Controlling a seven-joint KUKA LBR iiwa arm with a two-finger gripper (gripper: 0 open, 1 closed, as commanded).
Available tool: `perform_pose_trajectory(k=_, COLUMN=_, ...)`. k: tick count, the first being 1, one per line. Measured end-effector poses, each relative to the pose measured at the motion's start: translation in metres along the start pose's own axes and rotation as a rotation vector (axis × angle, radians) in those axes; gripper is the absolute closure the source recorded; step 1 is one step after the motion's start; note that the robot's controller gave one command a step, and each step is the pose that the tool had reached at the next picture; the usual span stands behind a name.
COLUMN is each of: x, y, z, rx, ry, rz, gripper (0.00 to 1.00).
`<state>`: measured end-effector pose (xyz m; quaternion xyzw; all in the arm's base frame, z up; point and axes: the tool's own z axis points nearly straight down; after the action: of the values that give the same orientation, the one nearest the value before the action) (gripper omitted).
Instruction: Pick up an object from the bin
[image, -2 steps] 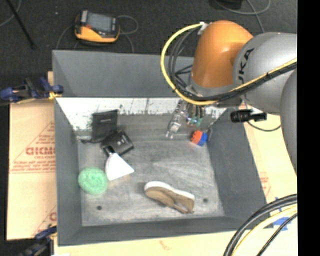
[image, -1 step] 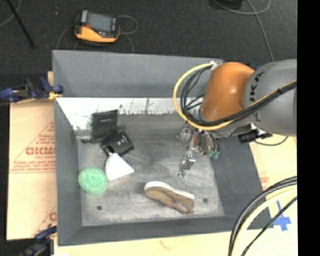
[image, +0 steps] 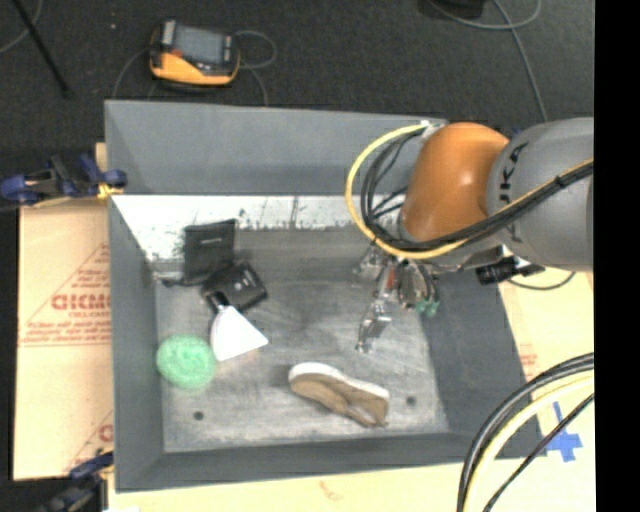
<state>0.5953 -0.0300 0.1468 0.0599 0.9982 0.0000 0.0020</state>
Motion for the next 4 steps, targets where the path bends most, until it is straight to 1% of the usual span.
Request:
perform_pose_trajectory(k=1, x=0.001, y=0.045, z=0.071, rx=-0.002, ry=-0.003, rz=-0.089, gripper=1.00)
perform_pose_trajectory(k=2, x=0.001, y=0.045, z=0.071, rx=-0.002, ry=-0.003, rz=-0.088, gripper=1.00)
perform_pose_trajectory(k=3, x=0.007, y=0.047, z=0.029, rx=-0.001, ry=0.008, rz=-0.091, gripper=1.00)
perform_pose_trajectory(k=4, x=0.001, y=0.048, z=-0.011, rx=-0.002, ry=-0.006, rz=-0.089, gripper=1.00)
